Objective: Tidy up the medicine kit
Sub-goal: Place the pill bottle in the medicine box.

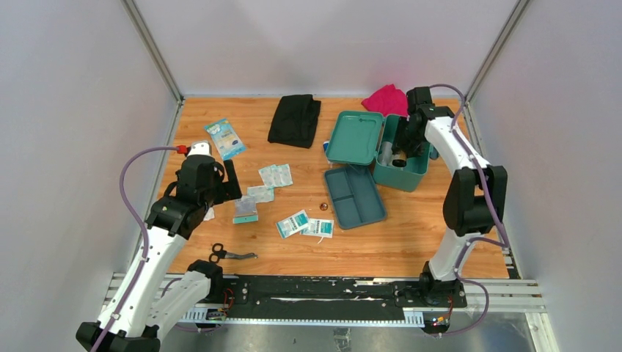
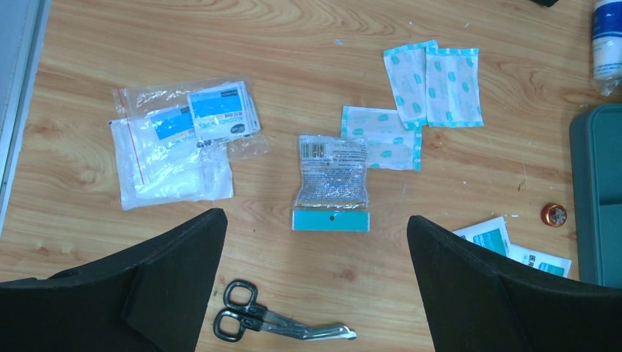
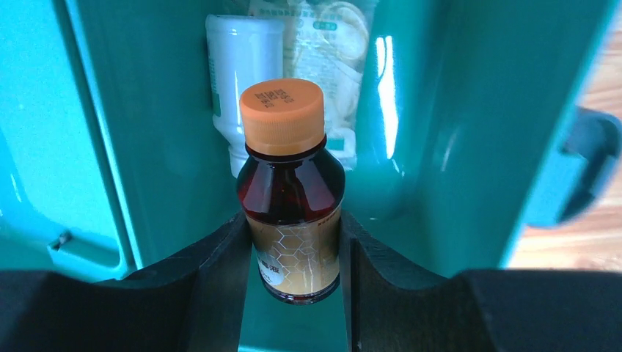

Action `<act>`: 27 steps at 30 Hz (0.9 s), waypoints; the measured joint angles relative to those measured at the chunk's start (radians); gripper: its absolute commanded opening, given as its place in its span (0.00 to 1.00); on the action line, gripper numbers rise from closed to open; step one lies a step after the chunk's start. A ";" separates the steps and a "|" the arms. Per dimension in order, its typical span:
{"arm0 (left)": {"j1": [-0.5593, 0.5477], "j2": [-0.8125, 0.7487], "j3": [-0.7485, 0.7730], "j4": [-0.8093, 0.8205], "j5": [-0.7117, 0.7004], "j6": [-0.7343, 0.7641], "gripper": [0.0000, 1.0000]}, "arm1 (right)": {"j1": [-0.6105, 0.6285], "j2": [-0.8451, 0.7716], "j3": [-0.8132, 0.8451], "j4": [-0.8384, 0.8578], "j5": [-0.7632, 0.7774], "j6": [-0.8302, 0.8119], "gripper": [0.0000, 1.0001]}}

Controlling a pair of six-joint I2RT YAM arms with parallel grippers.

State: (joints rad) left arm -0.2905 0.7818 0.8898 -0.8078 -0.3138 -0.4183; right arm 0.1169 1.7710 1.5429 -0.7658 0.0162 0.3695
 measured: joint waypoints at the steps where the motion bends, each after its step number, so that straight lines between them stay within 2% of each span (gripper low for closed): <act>1: 0.000 0.000 0.000 0.000 0.000 0.000 1.00 | 0.000 0.016 0.006 0.002 -0.006 0.000 0.20; 8: 0.000 0.000 0.000 0.007 0.008 0.003 1.00 | -0.001 0.140 0.037 0.021 -0.027 0.003 0.24; 16: 0.000 0.011 -0.006 0.021 0.018 0.010 1.00 | -0.006 0.241 0.055 0.037 -0.053 0.008 0.55; 22: 0.000 0.021 -0.006 0.021 0.019 0.015 1.00 | -0.007 0.201 0.055 0.035 -0.021 0.003 0.68; 27: 0.000 0.020 -0.006 0.021 0.020 0.016 1.00 | -0.007 0.080 0.056 0.027 0.021 -0.005 0.68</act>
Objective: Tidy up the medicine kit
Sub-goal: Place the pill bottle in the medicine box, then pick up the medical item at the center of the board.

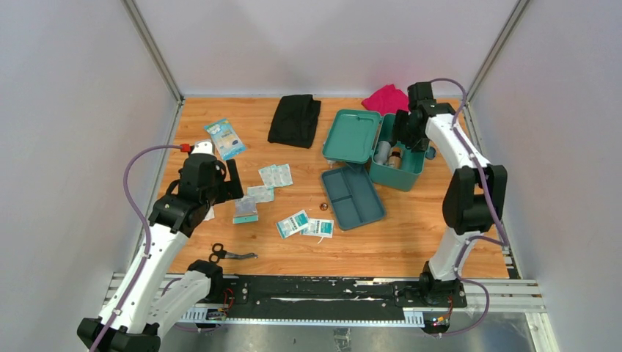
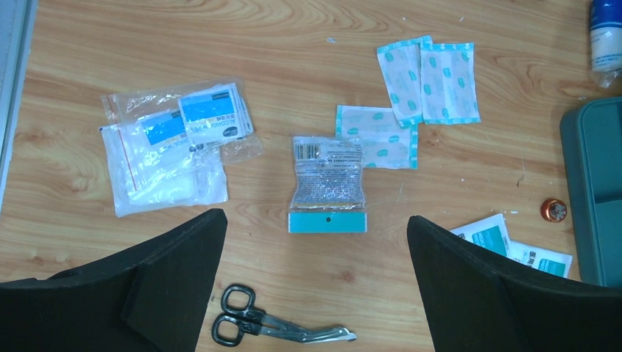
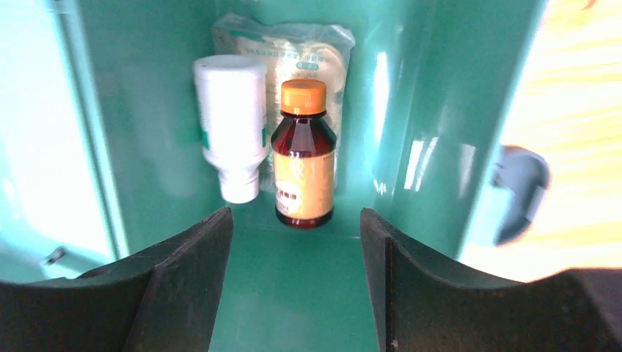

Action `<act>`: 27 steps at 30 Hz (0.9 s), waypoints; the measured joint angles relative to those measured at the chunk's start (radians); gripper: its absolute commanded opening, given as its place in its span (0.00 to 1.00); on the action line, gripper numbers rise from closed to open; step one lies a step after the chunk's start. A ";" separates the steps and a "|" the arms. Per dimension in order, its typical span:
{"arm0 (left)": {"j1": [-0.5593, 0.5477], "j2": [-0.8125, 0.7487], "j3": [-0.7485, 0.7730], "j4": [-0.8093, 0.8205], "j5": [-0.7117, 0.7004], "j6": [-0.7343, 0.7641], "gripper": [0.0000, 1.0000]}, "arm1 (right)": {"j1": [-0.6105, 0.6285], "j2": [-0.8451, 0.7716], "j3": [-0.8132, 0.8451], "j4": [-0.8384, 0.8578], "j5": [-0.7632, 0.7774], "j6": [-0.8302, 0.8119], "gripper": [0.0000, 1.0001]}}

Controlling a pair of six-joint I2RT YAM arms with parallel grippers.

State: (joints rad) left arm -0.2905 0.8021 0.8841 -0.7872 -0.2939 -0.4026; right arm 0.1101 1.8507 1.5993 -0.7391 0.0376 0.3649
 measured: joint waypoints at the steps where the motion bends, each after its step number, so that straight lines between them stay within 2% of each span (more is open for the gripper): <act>1: 0.000 0.000 0.000 0.000 0.002 0.002 1.00 | 0.000 -0.030 0.001 -0.004 0.008 0.000 0.66; 6: 0.000 -0.013 0.000 0.001 0.018 0.010 1.00 | 0.000 -0.232 -0.045 -0.005 -0.023 -0.003 0.62; 11: 0.000 -0.014 0.000 0.007 0.065 0.001 0.99 | 0.006 -0.509 -0.230 0.053 -0.175 0.018 0.57; 14: 0.000 0.003 0.000 0.008 0.082 -0.017 0.99 | 0.031 -0.594 -0.330 0.083 -0.267 0.046 0.57; 17: 0.000 0.025 0.000 0.008 0.081 -0.041 0.99 | 0.118 -0.645 -0.438 0.096 -0.301 0.074 0.57; 21: 0.000 0.070 -0.004 0.021 0.080 -0.084 0.99 | 0.306 -0.690 -0.565 0.096 -0.295 0.113 0.57; 27: 0.000 0.198 -0.050 0.074 0.080 -0.119 1.00 | 0.439 -0.722 -0.668 0.124 -0.283 0.156 0.59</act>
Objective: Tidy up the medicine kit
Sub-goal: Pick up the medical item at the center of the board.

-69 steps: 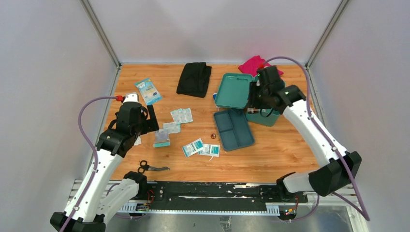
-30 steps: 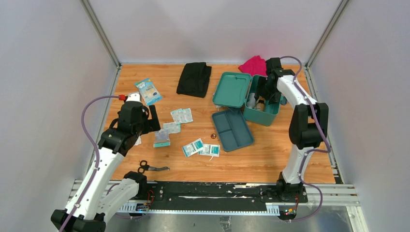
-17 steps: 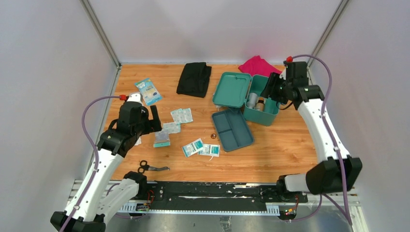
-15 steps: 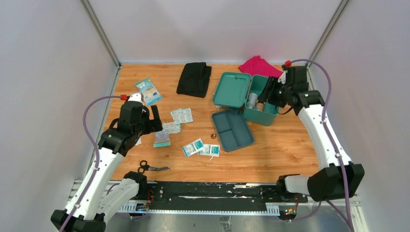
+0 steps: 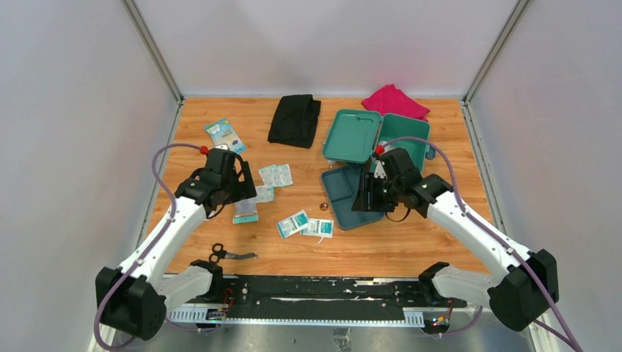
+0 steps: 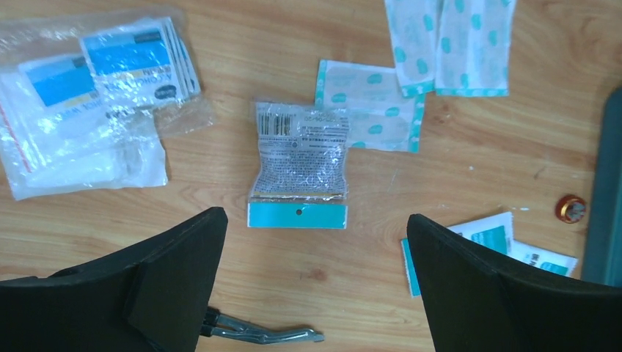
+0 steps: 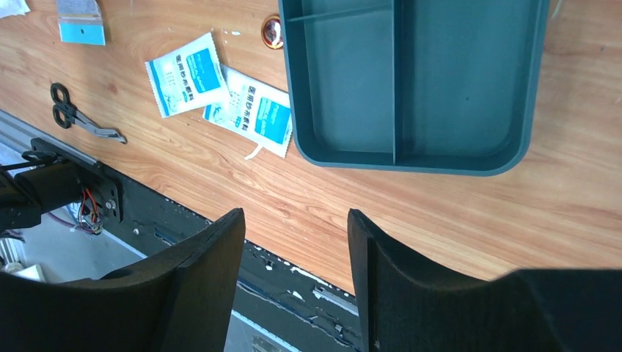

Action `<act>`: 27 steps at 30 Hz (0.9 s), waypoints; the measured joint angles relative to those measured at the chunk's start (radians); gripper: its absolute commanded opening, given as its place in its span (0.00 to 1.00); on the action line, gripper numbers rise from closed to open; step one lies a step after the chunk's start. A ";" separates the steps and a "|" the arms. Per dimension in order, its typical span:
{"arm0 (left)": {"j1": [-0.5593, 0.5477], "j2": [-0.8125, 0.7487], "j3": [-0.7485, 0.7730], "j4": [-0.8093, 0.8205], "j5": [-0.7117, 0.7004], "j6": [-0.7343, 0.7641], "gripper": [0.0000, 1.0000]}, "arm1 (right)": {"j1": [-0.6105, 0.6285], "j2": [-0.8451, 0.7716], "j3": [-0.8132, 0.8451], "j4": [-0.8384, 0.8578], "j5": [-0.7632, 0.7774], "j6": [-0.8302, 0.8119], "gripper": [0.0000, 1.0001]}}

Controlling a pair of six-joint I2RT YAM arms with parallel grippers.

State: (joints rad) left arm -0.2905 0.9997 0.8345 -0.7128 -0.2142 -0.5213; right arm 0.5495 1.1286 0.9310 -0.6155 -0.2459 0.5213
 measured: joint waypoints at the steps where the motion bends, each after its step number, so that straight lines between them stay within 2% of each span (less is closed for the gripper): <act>1: 0.000 0.027 -0.011 0.014 0.000 -0.006 1.00 | 0.005 -0.004 -0.017 0.010 -0.002 0.007 0.60; 7: -0.024 0.175 -0.095 0.117 -0.010 -0.046 1.00 | 0.007 -0.018 -0.071 0.049 -0.032 0.029 0.62; 19: -0.054 0.393 -0.126 0.249 -0.109 -0.060 0.99 | 0.007 -0.058 -0.117 0.087 -0.069 0.042 0.62; 24: -0.054 0.425 -0.124 0.270 -0.116 -0.062 0.95 | 0.007 -0.062 -0.123 0.090 -0.069 0.045 0.62; 27: -0.054 0.428 -0.124 0.277 -0.114 -0.065 0.88 | 0.007 -0.065 -0.123 0.092 -0.069 0.049 0.62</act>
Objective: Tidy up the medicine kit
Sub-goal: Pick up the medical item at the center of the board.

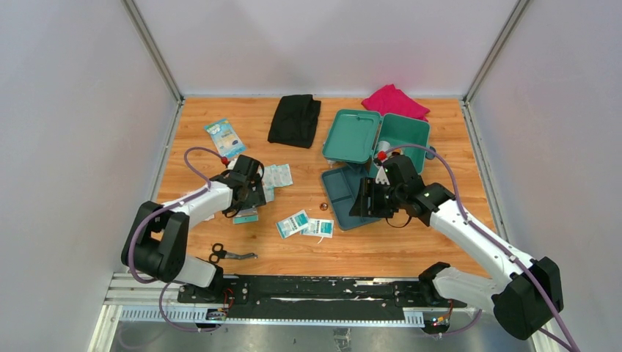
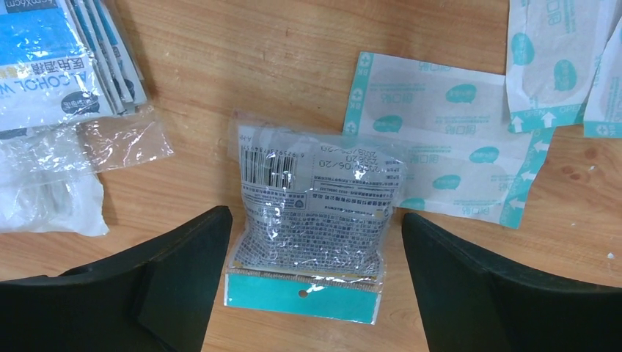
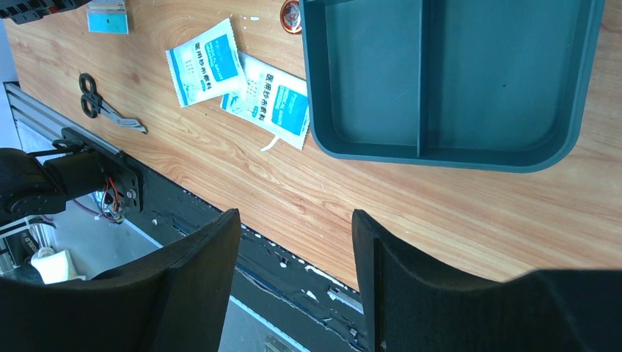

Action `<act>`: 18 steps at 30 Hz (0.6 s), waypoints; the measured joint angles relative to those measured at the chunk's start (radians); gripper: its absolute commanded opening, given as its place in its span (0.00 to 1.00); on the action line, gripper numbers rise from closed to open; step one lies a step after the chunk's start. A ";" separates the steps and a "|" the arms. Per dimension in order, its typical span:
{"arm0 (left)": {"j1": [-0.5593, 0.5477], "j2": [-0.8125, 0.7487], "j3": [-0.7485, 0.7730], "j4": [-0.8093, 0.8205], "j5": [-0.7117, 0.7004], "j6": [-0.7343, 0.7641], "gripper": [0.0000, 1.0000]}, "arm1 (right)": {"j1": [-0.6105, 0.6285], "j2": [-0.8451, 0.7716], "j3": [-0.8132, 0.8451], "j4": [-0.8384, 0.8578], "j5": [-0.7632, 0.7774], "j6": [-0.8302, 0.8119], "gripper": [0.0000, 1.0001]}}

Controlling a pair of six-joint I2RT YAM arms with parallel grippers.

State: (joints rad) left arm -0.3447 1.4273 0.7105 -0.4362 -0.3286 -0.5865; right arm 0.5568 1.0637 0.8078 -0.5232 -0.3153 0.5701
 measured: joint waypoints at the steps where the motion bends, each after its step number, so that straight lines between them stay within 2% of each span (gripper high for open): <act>1: 0.000 0.002 0.000 0.003 0.003 -0.001 0.86 | 0.000 -0.001 0.000 0.000 0.000 0.002 0.62; 11: 0.000 0.008 0.000 0.023 0.013 -0.008 0.57 | 0.000 -0.001 0.000 0.000 0.001 0.013 0.61; 18: 0.000 -0.053 -0.040 0.031 0.053 0.003 0.55 | 0.000 -0.026 -0.010 0.000 0.014 0.022 0.60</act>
State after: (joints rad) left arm -0.3447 1.3746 0.6704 -0.4057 -0.2752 -0.5831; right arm 0.5568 1.0382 0.7979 -0.5236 -0.3012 0.5922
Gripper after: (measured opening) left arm 0.565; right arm 0.607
